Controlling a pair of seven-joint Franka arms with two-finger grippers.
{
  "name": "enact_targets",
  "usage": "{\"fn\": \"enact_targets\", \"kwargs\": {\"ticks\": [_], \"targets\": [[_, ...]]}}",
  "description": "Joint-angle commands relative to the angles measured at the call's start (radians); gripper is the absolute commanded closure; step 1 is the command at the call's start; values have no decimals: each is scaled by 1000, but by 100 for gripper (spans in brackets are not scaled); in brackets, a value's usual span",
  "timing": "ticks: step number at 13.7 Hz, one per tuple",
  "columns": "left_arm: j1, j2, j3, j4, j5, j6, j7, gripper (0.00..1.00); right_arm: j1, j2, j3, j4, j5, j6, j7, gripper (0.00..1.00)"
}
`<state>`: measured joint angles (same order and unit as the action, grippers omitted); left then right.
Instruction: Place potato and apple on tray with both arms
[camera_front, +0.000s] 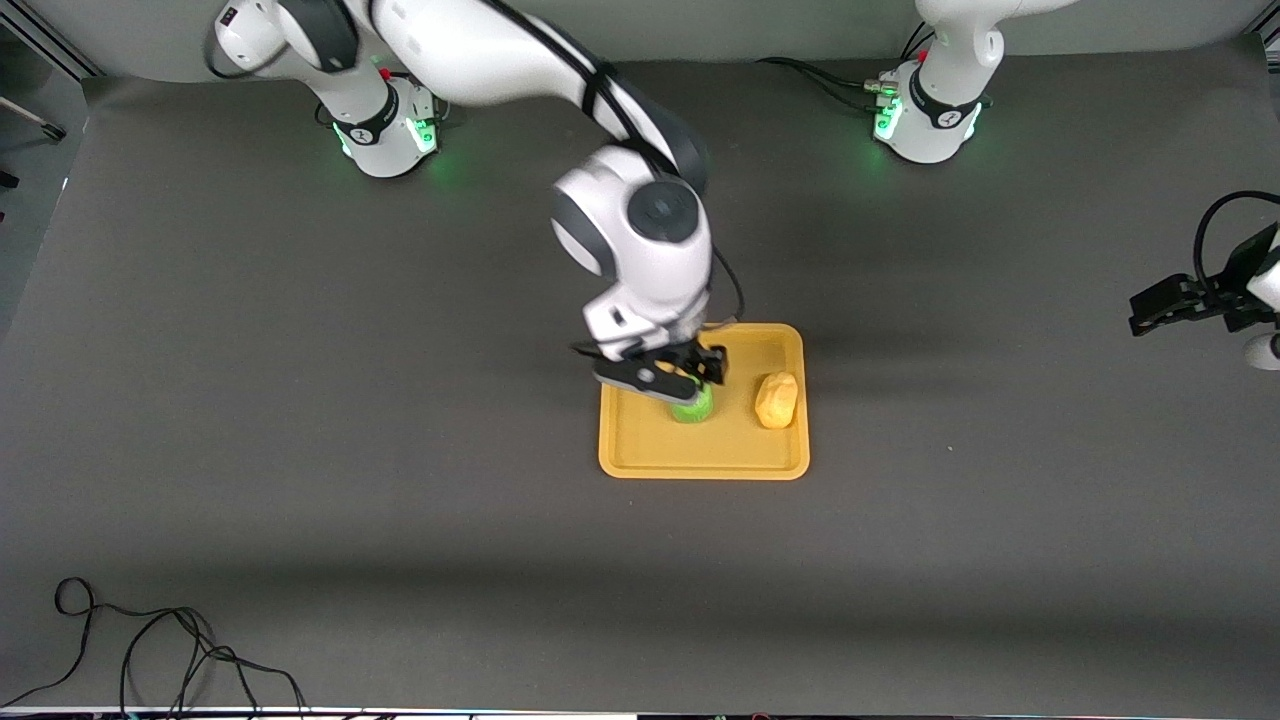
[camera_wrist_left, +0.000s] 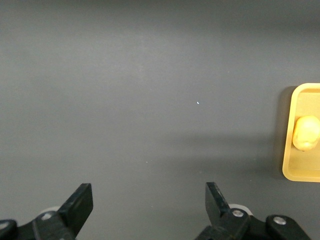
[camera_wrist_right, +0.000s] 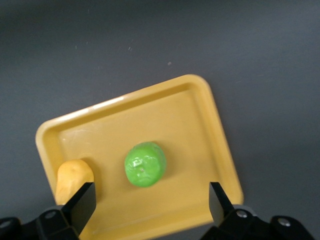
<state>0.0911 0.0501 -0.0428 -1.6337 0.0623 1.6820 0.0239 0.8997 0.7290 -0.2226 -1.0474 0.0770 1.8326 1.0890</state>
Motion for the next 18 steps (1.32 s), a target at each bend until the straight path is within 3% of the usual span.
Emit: {"fn": "enact_targets", "kwargs": {"ticks": [1,4,8,12,15,18], "targets": [[-117,-24,112,-5,-9,-19,21,0,-30,-175,6,-100,-13,-151,-76,0],[-113,-23,110,-3,-13,-9,24,0,-92,-348,-6,-248,-11,-200,-240,0],[-107,-19,113,-2,-25,-4,30,0,-282,-580,6,-486,-11,-185,-472,0],[-106,-16,115,-5,-19,-19,65,0,-595,-669,126,-581,-20,-187,-702,0],[-108,-18,113,-11,-18,-8,86,0,-761,-683,135,-603,-20,-179,-872,0],[-113,-18,112,-6,-16,1,87,0,-834,-691,134,-602,-22,-185,-955,0]]}}
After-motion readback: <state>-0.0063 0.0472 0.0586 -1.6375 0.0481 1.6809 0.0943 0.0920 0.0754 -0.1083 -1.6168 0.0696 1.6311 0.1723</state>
